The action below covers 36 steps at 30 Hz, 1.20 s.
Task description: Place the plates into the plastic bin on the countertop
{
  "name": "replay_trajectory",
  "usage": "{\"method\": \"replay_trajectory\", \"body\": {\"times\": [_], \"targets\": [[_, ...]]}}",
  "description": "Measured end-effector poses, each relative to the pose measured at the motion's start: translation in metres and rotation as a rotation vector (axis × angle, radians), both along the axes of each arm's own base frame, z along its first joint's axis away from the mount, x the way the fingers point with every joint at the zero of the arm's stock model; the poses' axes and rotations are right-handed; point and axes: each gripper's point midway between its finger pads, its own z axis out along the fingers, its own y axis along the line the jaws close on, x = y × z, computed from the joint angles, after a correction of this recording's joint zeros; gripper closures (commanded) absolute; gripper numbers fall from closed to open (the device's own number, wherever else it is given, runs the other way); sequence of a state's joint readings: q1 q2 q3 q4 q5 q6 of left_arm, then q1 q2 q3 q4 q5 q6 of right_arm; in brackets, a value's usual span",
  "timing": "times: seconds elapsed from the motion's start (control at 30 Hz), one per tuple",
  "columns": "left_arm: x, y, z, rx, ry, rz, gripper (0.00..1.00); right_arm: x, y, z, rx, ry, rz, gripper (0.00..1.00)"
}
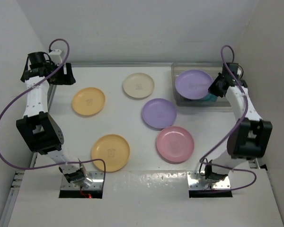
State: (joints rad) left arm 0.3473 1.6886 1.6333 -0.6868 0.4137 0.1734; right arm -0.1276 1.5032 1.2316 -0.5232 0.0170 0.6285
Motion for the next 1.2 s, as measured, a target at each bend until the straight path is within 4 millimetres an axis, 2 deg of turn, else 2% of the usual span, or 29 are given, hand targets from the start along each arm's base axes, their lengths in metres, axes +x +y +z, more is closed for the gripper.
{"method": "replay_trajectory", "body": {"times": [0.07,0.17,0.3,0.4,0.47,0.5,0.53,0.6,0.63,0.67,0.73,0.8,0.83,0.93,1.03,1.13,1.17,1.2], "targets": [[0.000,0.002,-0.002,0.011,0.006,0.014,0.20,0.023,-0.027,-0.023,-0.020,0.048,-0.101,1.00],[-0.002,0.007,-0.005,0.031,0.020,0.036,0.20,0.043,-0.055,-0.051,-0.037,0.104,-0.199,1.00],[-0.004,0.013,-0.008,0.056,0.033,0.056,0.20,0.047,-0.071,-0.085,-0.026,0.161,-0.247,1.00],[-0.003,0.016,-0.013,0.066,0.047,0.064,0.20,0.048,-0.077,-0.097,-0.036,0.172,-0.267,0.99],[-0.002,0.017,-0.020,0.067,0.065,0.066,0.20,0.051,-0.081,-0.097,-0.050,0.163,-0.279,0.88],[-0.001,0.018,-0.025,0.065,0.076,0.067,0.20,0.052,-0.083,-0.097,-0.056,0.158,-0.287,0.75],[-0.001,0.018,-0.030,0.064,0.090,0.067,0.20,0.053,-0.084,-0.097,-0.059,0.157,-0.292,0.69],[-0.001,0.019,-0.037,0.063,0.111,0.063,0.20,0.054,-0.085,-0.101,-0.065,0.164,-0.283,0.50],[-0.002,0.018,-0.040,0.061,0.118,0.062,0.20,0.055,-0.084,-0.103,-0.067,0.169,-0.275,0.36],[-0.002,0.018,-0.041,0.062,0.122,0.060,0.20,0.055,-0.083,-0.106,-0.067,0.182,-0.262,0.30],[-0.002,0.019,-0.041,0.065,0.122,0.057,0.20,0.053,-0.080,-0.110,-0.071,0.205,-0.228,0.21],[-0.002,0.018,-0.041,0.065,0.122,0.055,0.20,0.053,-0.074,-0.110,-0.095,0.210,-0.181,0.16],[-0.002,0.018,-0.041,0.065,0.123,0.053,0.19,0.052,-0.069,-0.107,-0.114,0.205,-0.148,0.10],[-0.002,0.016,-0.041,0.058,0.121,0.040,0.19,0.036,-0.045,-0.089,-0.199,0.173,-0.042,0.04],[-0.002,0.012,-0.040,0.044,0.118,0.024,0.19,-0.001,-0.007,-0.055,-0.283,0.085,0.091,0.05],[-0.004,0.008,-0.040,0.034,0.116,0.008,0.19,-0.041,0.034,-0.025,-0.308,-0.037,0.257,0.46],[-0.006,0.007,-0.041,0.030,0.116,0.003,0.19,-0.052,0.043,-0.023,-0.305,-0.062,0.293,0.54],[-0.008,0.005,-0.041,0.026,0.117,-0.004,0.19,-0.066,0.048,-0.028,-0.298,-0.062,0.320,0.54]]}}
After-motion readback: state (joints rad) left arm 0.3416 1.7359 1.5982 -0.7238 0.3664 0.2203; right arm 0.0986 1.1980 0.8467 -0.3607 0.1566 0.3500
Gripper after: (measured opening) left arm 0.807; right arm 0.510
